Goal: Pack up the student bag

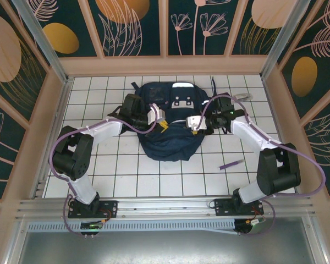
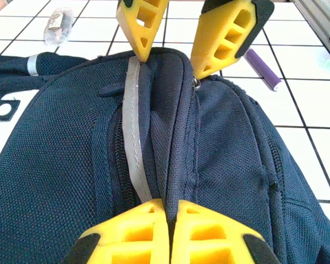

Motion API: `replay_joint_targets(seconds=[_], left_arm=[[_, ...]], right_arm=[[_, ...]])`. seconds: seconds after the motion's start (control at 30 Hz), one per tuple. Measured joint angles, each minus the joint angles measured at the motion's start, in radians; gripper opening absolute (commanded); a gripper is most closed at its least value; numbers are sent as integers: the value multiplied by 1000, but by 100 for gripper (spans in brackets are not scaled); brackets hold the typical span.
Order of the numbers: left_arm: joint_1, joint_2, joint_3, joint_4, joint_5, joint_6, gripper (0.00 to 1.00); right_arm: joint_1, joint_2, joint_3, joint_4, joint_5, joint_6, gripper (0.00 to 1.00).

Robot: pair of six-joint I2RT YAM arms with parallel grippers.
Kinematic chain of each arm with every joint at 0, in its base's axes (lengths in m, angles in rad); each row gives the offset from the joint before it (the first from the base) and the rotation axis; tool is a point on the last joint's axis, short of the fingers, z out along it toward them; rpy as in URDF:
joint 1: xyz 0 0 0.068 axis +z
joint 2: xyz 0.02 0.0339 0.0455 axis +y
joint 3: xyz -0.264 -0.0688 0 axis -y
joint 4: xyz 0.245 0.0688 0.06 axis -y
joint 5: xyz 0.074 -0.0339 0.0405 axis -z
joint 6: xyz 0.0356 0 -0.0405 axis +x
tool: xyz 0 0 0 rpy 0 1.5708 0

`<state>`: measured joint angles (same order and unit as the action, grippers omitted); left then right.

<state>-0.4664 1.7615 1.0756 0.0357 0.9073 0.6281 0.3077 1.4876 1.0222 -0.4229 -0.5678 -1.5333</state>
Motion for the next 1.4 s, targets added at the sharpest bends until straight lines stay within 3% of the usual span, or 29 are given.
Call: replay_joint_targets(seconds=[0.13, 0.43, 0.87, 1.4], left_arm=[[0, 0, 0, -4, -2, 1, 0], [0, 0, 6, -9, 0, 1, 0], [2, 0, 10, -11, -1, -4, 0], [7, 0, 10, -14, -2, -11, 0]], right_arm=[[-4, -9, 0, -5, 8, -21, 53], [-69, -47, -24, 10, 17, -25, 53], [10, -47, -114, 243, -1, 46, 54], [32, -50, -113, 251, -79, 78, 53]])
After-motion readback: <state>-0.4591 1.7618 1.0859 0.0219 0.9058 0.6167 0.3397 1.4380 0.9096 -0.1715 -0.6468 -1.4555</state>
